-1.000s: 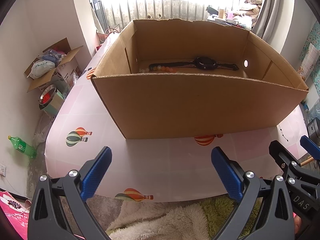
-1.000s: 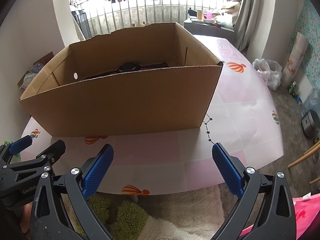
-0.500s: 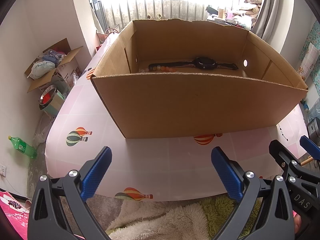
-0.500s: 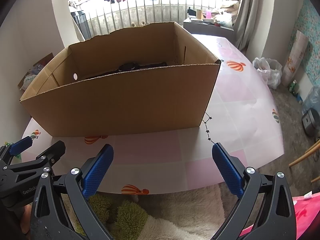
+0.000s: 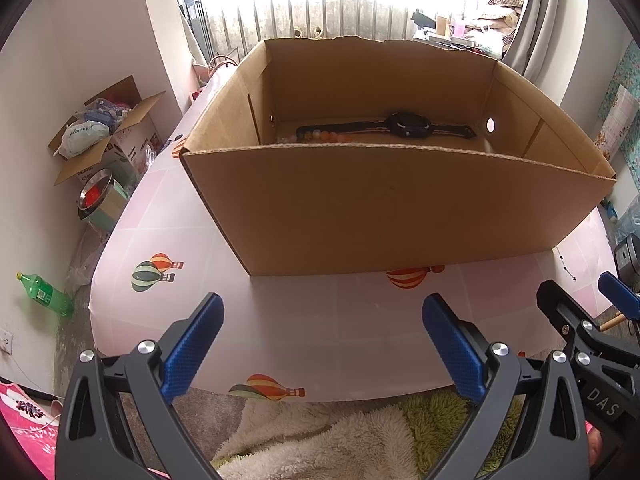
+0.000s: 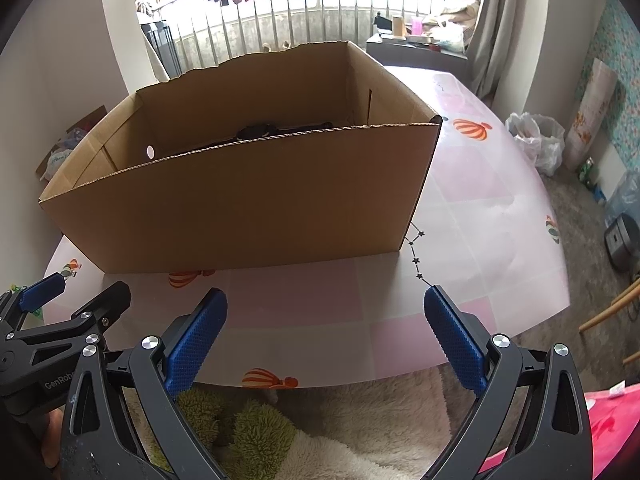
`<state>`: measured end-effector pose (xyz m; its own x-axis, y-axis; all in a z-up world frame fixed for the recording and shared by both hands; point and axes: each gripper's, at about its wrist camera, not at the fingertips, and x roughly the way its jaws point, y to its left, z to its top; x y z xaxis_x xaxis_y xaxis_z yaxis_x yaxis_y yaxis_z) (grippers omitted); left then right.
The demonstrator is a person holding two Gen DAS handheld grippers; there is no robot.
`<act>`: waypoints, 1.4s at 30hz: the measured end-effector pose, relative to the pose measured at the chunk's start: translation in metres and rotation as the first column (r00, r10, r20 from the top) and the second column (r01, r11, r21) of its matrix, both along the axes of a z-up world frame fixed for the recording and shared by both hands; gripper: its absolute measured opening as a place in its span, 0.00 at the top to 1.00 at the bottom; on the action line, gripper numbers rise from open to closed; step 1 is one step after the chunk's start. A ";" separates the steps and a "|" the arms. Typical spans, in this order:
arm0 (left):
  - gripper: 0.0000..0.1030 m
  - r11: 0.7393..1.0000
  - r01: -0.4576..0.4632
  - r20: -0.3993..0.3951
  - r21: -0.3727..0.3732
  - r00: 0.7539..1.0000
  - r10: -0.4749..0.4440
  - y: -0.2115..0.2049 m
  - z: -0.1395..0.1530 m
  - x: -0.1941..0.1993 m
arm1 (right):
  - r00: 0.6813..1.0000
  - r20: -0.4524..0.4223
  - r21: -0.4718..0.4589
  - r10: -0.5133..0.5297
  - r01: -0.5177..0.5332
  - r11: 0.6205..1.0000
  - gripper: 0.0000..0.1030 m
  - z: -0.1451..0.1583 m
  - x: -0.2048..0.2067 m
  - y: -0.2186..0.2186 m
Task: Organize jewelry
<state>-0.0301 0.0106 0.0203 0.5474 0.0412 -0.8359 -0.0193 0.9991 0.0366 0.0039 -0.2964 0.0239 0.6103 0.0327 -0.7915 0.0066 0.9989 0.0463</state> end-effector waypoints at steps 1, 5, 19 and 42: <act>0.05 1.000 0.000 0.001 0.000 1.000 0.000 0.001 -0.001 0.000 | 1.000 0.001 0.001 -0.001 0.001 1.000 0.08 0.000 0.000 0.000; 0.05 1.000 0.000 0.001 0.000 1.000 0.000 0.001 -0.001 0.001 | 1.000 0.000 0.000 -0.002 0.002 1.000 0.08 0.000 -0.001 0.001; 0.05 1.000 0.001 0.000 0.000 1.000 -0.001 0.001 -0.001 0.001 | 1.000 0.000 0.001 -0.002 0.002 1.000 0.08 -0.001 -0.001 0.001; 0.05 1.000 -0.001 -0.002 -0.003 1.000 0.001 0.001 -0.002 0.000 | 1.000 -0.006 0.007 -0.007 0.007 1.000 0.08 -0.004 -0.002 0.003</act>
